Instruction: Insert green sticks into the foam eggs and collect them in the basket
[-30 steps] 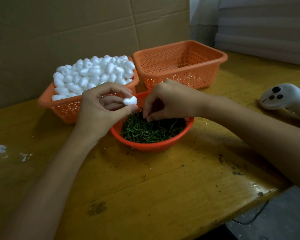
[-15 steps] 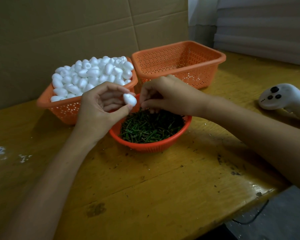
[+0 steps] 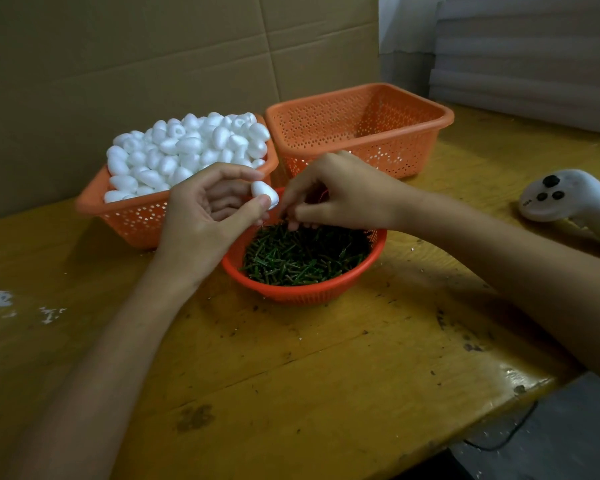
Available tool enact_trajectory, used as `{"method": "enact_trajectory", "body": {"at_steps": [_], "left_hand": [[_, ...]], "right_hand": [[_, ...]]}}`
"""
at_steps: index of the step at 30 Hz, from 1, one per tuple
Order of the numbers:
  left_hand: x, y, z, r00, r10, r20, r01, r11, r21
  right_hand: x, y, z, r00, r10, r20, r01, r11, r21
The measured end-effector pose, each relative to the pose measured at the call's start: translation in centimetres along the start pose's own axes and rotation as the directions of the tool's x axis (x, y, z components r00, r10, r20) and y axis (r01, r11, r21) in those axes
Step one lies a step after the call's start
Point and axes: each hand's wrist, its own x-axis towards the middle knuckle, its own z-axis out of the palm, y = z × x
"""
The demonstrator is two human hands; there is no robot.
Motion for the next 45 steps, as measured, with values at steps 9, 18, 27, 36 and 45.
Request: {"method": "enact_trajectory", "body": {"at_steps": [9,18,27,36,45], "left_hand": [[0.2,0.0,0.2,1.0,0.002,-0.021,-0.002,1.0,0.002],[0.3,-0.1,0.2,1.0,0.015,-0.02,-0.015,1.0,-0.021],[0.3,-0.2,0.3,0.999,-0.005,-0.046,0.002,0.999,-0.052],[0.1,-0.5,0.0,0.996,-0.033,-0.084,0.023,0.994,-0.11],[0.2,-0.6,0.2,0.995,-0.033,-0.093,0.02,0.991,-0.132]], "right_hand": [[0.1,0.3,0.2,0.999,-0.01,-0.031,0.008,0.998,-0.061],[0.2,0.6,0.3,0.998,-0.036,-0.052,0.032,0.997,-0.077],[0.0,0.9,0.6,0.994,-0.061,-0.091,0.057,0.997,-0.042],[0.5,1.2,0.3,0.984,0.059,-0.169,-0.007,0.957,0.29],[0.4,1.0,0.4,0.986,0.111,-0.127,-0.036,0.872,0.488]]}}
